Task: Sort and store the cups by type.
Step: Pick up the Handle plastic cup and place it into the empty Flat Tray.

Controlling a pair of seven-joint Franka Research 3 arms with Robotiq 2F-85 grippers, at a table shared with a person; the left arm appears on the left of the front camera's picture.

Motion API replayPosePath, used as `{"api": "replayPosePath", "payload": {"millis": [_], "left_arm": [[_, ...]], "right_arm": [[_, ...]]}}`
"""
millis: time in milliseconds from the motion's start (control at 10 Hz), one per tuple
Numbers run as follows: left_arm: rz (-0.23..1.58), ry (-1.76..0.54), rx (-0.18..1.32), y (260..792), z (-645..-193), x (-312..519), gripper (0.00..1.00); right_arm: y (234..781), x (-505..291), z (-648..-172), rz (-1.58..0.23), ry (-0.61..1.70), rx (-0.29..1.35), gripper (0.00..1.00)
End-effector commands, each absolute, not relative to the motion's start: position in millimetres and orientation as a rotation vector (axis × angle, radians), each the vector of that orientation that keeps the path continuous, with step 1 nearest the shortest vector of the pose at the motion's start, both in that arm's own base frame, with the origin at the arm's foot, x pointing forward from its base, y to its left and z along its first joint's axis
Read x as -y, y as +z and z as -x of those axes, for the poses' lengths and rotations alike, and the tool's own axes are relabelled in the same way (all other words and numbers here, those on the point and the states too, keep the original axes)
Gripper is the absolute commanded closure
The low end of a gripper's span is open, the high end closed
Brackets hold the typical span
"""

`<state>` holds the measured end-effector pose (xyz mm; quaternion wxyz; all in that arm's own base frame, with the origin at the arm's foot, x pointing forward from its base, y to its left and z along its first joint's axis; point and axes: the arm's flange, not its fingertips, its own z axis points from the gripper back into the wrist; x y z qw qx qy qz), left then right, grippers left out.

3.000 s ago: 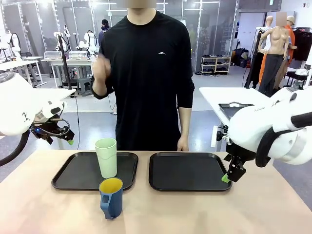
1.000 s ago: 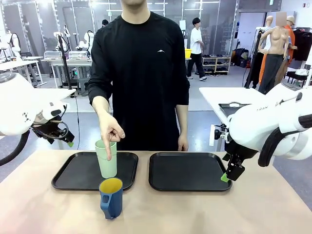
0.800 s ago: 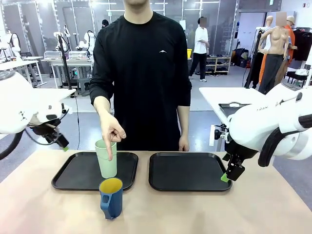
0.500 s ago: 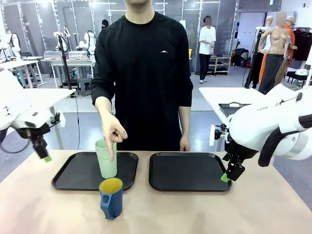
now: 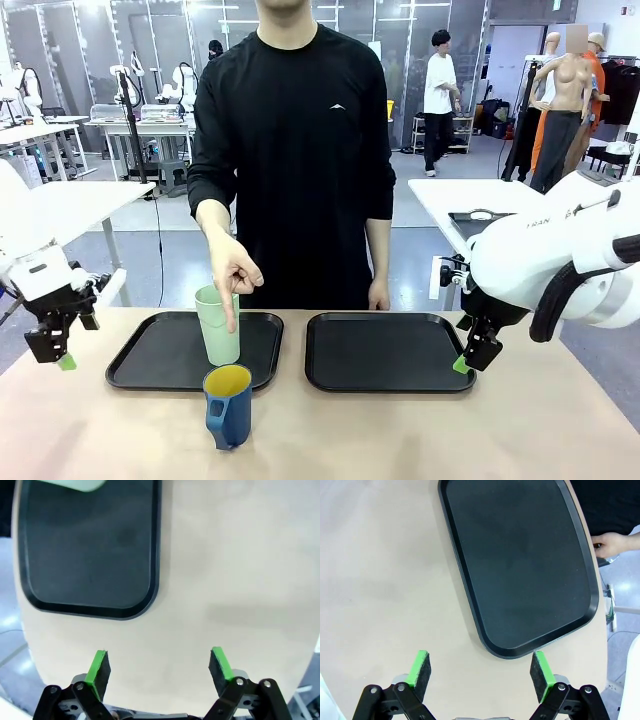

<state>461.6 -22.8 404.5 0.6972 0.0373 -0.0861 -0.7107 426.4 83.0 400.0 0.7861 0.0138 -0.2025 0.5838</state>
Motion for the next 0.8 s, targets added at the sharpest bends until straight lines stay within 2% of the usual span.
{"api": "replayPosePath", "payload": {"millis": [0, 100, 700], "left_arm": [[-0.152, -1.598, 0.168, 400.7, -457.9, 23.1, 0.0], [-0.083, -1.585, 0.192, 404.5, -461.6, 22.8, 0.0], [-0.097, -1.597, 0.18, 402.2, -460.6, 22.6, 0.0]], "right_arm": [[398.0, -83.0, -424.2, -0.011, 1.252, 0.439, 0.0], [398.0, -83.0, -424.2, -0.011, 1.252, 0.439, 0.0], [398.0, -83.0, -424.2, -0.011, 1.252, 0.439, 0.0]]}}
